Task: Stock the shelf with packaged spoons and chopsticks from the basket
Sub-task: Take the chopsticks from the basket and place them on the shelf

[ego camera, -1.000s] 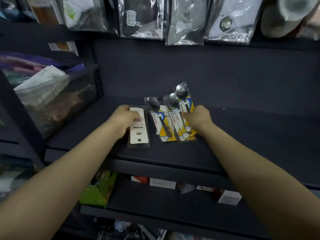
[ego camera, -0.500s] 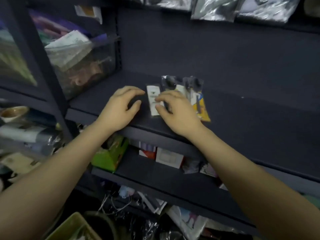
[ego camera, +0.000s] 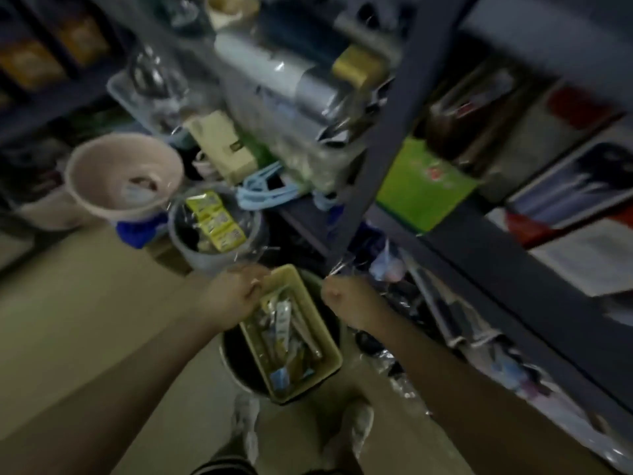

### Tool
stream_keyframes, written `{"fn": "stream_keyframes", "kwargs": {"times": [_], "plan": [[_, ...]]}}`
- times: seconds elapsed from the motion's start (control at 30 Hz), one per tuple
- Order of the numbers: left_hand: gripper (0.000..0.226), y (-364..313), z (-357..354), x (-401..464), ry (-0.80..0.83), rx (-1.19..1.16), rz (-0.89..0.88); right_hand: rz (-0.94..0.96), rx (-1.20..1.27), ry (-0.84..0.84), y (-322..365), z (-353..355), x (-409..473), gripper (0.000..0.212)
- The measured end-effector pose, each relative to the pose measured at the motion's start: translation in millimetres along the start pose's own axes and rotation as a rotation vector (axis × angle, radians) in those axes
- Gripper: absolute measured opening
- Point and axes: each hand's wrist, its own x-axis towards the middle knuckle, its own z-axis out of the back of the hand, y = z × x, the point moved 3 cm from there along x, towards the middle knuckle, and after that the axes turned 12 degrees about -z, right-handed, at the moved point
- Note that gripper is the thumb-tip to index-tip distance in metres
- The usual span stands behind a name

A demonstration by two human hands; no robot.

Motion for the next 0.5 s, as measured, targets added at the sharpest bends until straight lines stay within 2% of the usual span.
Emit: {"fn": "stream_keyframes", "kwargs": {"times": [0.1,0.17,0.23,0.33,0.5], "plan": [[0.022,54,-51,-21,0.028,-0.040,0.031,-0.153,0.020,0.107,-22,-94,61,0.017],[0.034,90,-95,-32,0.075,-0.155,0.117,-0.264,0.004,0.166,-41,-155,98,0.028],[0.056,127,-136,-37,0.042,-0.149,0.199,-0.323,-0.014,0.187,-59,-205,136,0.037],[0.051,170,-187,-34,0.005,-0.149,0.242,-0.359,-0.098,0.140,-81,-266,195,0.040],[0.057,194,-223,-29,-0.153,-0.224,0.149,-0.411,-0.260,-0.007,-102,-316,252,0.047]]}}
